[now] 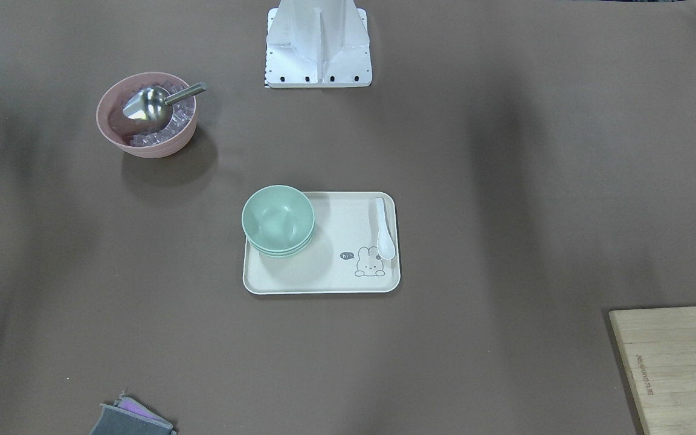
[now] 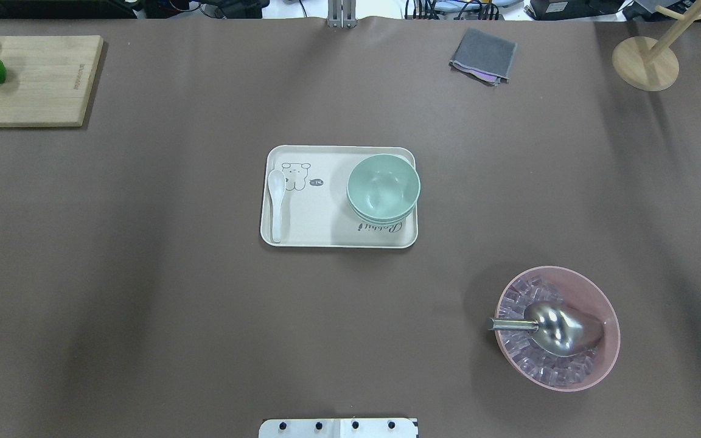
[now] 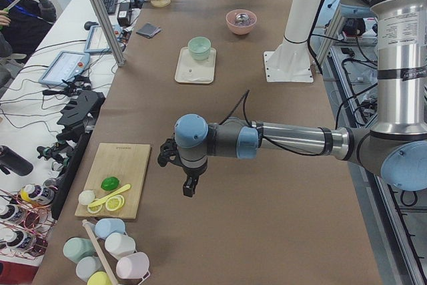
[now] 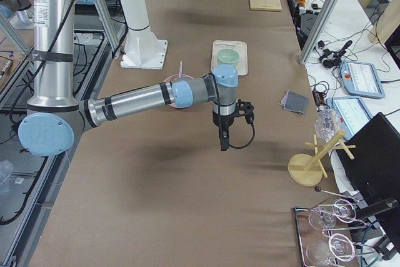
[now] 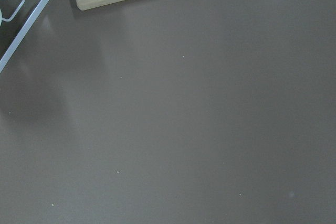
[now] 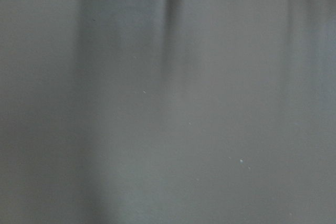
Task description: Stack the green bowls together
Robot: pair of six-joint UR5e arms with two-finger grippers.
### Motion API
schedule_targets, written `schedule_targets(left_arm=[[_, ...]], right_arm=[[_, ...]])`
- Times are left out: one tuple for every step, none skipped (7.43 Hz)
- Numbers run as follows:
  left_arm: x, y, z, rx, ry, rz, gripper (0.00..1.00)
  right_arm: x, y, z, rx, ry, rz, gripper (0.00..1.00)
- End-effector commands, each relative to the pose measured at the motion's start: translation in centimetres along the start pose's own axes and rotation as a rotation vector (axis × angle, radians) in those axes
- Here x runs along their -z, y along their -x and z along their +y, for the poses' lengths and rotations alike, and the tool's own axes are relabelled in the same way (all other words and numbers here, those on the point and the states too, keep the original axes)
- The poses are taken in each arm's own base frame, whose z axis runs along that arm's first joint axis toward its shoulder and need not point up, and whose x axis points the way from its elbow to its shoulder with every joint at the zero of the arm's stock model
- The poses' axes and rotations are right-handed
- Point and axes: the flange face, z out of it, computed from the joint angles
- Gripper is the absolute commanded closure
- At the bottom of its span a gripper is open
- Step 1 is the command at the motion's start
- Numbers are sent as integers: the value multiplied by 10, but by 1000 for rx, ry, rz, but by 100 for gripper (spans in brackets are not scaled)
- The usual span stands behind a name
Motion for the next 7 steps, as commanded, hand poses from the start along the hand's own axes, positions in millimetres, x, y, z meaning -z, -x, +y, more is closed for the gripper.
schedule_targets(left_arm=[[-8,6,12,16,18,3,2],[-6,4,12,11,14,4,2],[-1,-1,8,3,2,9,2],[-2,0,6,4,2,9,2],[-1,0,6,4,1,8,2],[-4,2,9,8,7,10,2],[-4,1,9,10,7,10,2]], right_arm=[[-16,-30,33,-29,46,10,0],[-13,-42,37,-58,42,7,0],[-10,-54,44,-90,36,10,0],[-7,-60,47,-115,33,-25,0],[-6,-69,58,-149,37,-64,0],[-4,-79,69,-175,36,-73,0],[-4,-82,73,-187,35,-74,0]])
